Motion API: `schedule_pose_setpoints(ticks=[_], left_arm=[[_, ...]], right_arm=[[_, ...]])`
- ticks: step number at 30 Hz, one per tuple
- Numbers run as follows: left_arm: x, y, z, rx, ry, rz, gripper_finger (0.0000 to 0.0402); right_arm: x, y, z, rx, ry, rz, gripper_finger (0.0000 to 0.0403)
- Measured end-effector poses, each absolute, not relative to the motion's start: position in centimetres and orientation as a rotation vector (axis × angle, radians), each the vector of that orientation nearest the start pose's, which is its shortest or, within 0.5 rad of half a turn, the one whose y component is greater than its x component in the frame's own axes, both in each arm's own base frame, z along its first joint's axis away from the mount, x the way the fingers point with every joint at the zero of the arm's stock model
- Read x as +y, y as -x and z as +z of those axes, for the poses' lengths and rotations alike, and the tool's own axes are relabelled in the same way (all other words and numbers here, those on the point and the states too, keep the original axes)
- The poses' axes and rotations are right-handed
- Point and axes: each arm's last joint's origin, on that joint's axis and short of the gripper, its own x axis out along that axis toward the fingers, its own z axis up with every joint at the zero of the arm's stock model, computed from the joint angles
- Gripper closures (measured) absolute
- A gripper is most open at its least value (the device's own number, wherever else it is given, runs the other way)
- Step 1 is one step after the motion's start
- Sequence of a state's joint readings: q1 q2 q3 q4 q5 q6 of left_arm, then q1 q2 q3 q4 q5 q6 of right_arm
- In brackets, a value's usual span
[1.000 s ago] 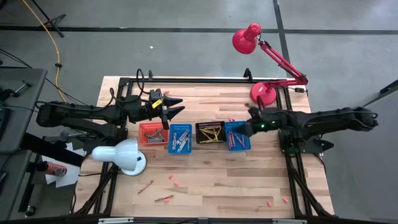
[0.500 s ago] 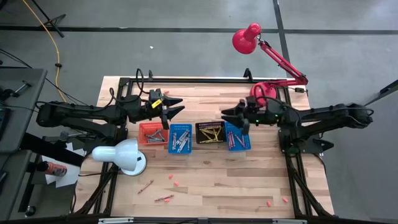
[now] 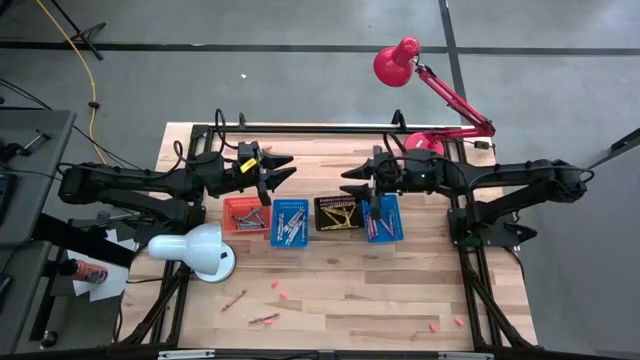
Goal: Sort crayons
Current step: Put the top right pink crayon into the right blue bin
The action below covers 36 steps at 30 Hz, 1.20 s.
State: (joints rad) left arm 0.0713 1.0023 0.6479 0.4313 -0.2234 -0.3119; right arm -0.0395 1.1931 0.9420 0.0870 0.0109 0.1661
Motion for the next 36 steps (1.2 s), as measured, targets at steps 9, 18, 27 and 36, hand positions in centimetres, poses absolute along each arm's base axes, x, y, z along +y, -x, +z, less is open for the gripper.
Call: schedule_pose_setpoints(ticks=[9, 18, 27, 36], left_arm=[[2.2, -22.3, 30.5, -0.122, 0.315, 0.281, 0.0229], [2.2, -22.3, 30.5, -0.122, 0.315, 0.280, 0.0229], [2.2, -22.3, 30.5, -0.122, 0.316, 0.278, 0.0229], [2.1, -22.4, 30.5, -0.115, 0.315, 0.235, 0.0229]], right_arm=[[-1.1, -26.9, 32.8, 0.172, -0.159, -0.064, 0.0238], [-1.1, -26.9, 32.8, 0.172, -0.161, -0.066, 0.0238], [-1.3, -26.8, 32.2, 0.220, -0.235, -0.132, 0.0238], [-1.5, -25.5, 29.4, 0.497, -0.451, -0.338, 0.0238]])
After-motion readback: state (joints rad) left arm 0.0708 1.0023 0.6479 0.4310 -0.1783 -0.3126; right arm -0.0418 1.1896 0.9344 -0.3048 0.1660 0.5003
